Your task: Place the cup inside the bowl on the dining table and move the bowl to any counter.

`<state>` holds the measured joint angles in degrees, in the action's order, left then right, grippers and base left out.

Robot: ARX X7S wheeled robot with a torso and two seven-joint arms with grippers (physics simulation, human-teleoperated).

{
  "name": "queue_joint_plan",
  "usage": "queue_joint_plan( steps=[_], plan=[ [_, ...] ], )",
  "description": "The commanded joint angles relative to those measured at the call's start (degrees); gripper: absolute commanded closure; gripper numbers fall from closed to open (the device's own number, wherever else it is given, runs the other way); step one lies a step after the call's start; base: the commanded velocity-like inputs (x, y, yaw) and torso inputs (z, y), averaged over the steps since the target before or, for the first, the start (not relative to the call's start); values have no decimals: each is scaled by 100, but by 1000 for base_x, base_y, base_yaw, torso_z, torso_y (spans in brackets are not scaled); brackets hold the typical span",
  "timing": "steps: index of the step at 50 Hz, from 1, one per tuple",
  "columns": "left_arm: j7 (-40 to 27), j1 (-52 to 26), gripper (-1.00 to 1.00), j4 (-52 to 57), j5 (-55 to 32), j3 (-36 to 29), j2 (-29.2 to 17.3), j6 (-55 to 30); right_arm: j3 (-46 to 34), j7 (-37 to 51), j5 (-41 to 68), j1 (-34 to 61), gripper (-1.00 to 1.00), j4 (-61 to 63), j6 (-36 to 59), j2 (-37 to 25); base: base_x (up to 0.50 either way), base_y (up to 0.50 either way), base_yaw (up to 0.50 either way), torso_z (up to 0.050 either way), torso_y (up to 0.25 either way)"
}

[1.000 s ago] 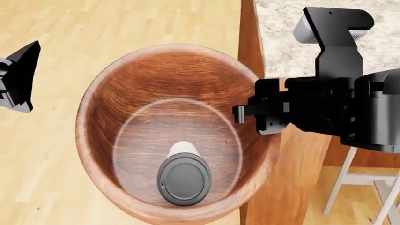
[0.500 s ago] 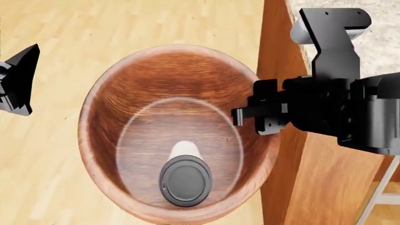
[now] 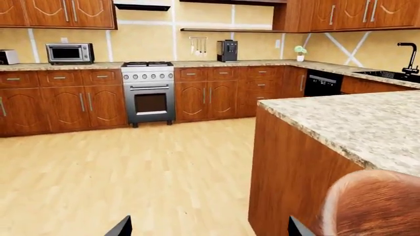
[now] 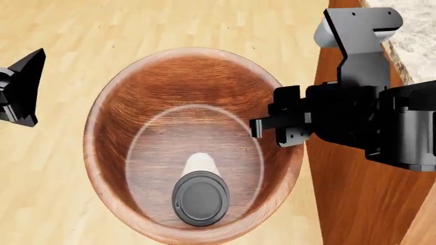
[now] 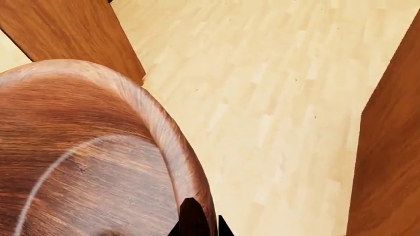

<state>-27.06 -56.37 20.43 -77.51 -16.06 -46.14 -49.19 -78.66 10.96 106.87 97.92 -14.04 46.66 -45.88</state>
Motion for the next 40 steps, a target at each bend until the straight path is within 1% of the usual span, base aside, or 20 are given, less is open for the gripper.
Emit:
queue_joint_plan(
  steps=[1,4,22,25,33,35,40],
  plan=[
    [16,19,-100,-13,29,-20,31,39,140,-37,14,16,100,30,-56,-5,404,432,0,0,0],
    [32,129,-100,68,-82,85,-105,60,142,-38,12,15,100,29,-54,-3,408,420,0,0,3],
    [17,18,-100,-5,-8,-19,2,45,170,-58,-2,-50,100,17,-110,18,413,415,0,0,1],
    [34,76,-100,18,-34,24,-49,73,178,-55,-13,-95,100,-8,-175,95,446,359,0,0,3],
    [76,153,-100,43,-68,69,-123,103,221,-75,8,-251,100,-53,-351,197,461,337,0,0,1],
    [90,133,-100,1,-2,15,-62,111,228,-60,30,-288,100,-47,-375,206,467,323,0,0,0],
    [70,138,-100,0,3,3,-45,117,227,-9,86,-308,100,-119,-360,232,331,76,0,2,2]
  ],
)
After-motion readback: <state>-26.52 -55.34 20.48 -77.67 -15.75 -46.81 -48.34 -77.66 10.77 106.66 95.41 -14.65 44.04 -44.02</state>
